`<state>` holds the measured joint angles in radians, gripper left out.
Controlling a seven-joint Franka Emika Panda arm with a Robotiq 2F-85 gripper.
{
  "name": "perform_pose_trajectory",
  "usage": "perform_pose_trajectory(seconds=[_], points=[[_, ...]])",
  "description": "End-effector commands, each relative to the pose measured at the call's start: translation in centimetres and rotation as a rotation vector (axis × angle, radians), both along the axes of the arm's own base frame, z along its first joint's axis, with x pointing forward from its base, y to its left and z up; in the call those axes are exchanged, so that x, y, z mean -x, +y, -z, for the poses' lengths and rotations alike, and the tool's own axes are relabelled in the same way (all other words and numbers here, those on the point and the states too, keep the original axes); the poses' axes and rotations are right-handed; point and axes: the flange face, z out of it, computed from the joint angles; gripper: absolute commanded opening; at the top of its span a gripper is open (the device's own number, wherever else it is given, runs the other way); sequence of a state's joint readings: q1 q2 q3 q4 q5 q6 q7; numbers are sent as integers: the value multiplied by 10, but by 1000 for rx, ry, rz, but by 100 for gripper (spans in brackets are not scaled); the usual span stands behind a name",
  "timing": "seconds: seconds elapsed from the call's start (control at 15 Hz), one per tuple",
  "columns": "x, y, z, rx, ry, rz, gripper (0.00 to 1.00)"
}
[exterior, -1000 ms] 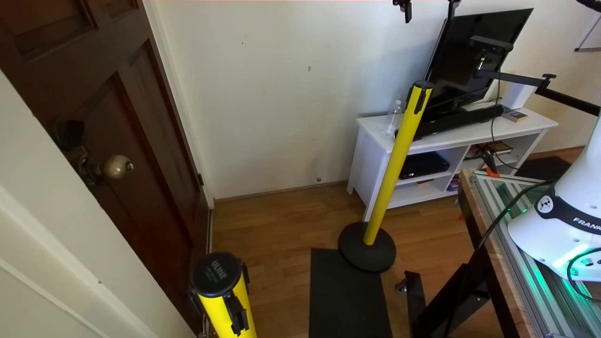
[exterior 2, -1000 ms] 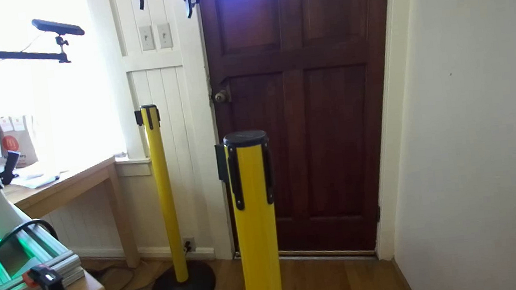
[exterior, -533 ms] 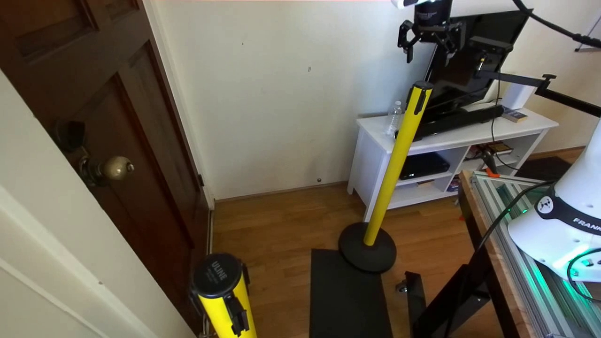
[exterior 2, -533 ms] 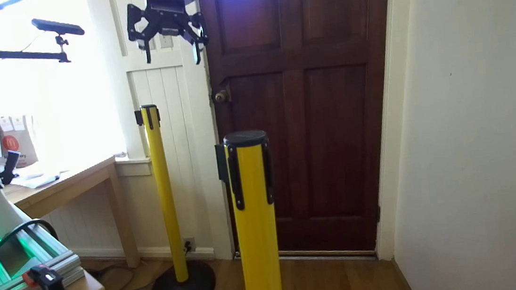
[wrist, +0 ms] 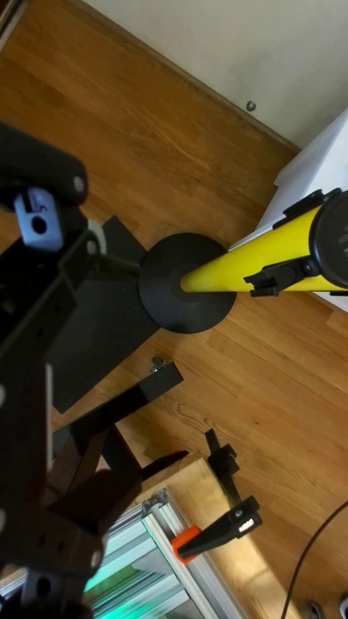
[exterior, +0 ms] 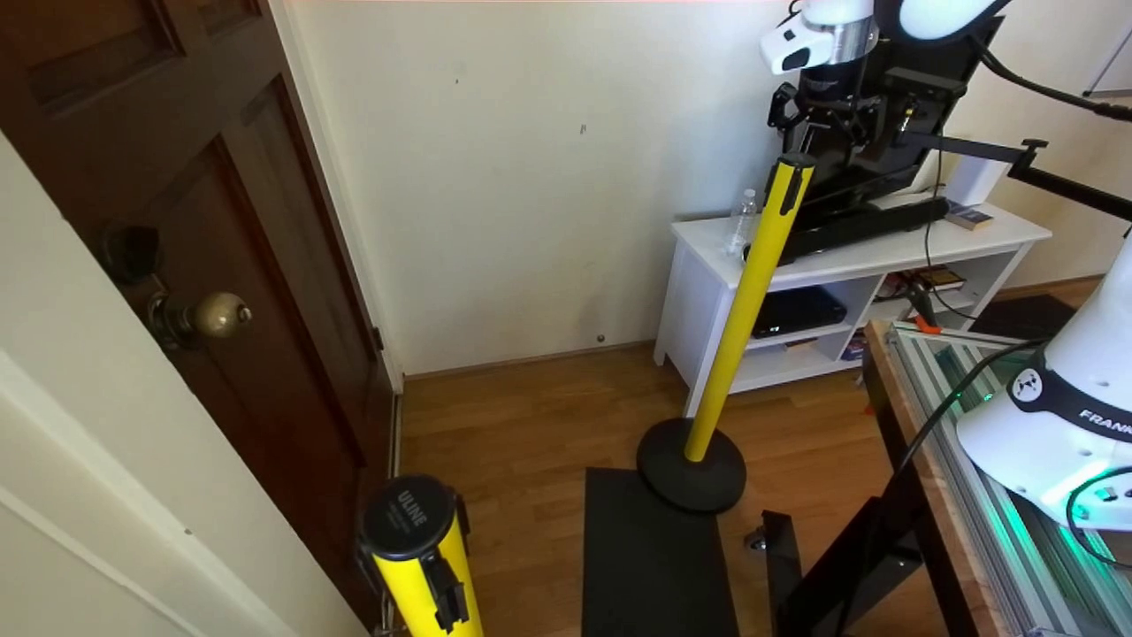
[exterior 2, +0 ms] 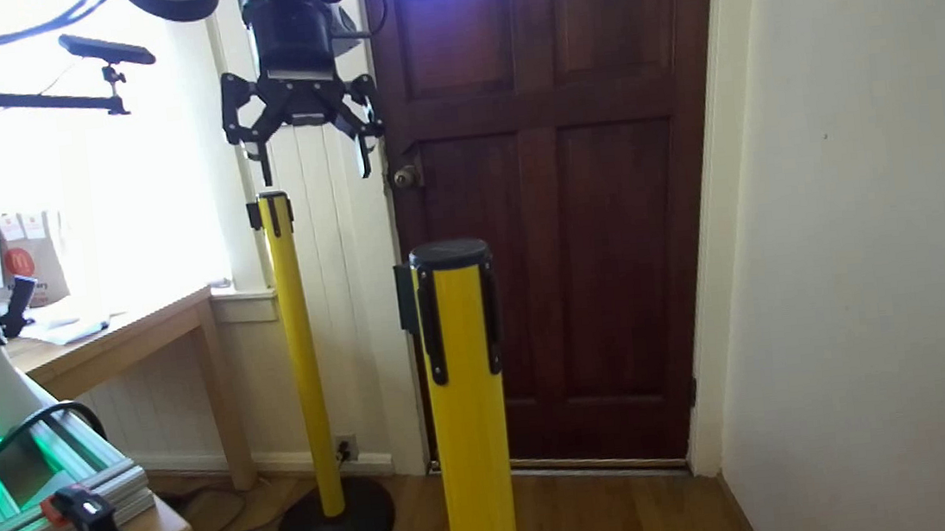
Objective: Pull out the barrier belt from the yellow stand on the right and attach it to the stand on the left.
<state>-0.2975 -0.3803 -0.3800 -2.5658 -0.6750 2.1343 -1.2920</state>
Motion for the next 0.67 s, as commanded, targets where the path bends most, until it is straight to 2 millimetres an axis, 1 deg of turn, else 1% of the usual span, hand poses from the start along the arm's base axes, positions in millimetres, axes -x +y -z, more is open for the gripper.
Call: perform_pose_trajectory(seconds=[0.0,0.13,0.27,0.4,0.6], points=[[-1,1,-1,0,0,0,100],[3,-4,2,-11,-20,-76,100],[9,-15,9,-15,-31,-138,100],[18,-26,17,-37,-47,-196,100],[40,-42,31,-82,-71,-272,100]])
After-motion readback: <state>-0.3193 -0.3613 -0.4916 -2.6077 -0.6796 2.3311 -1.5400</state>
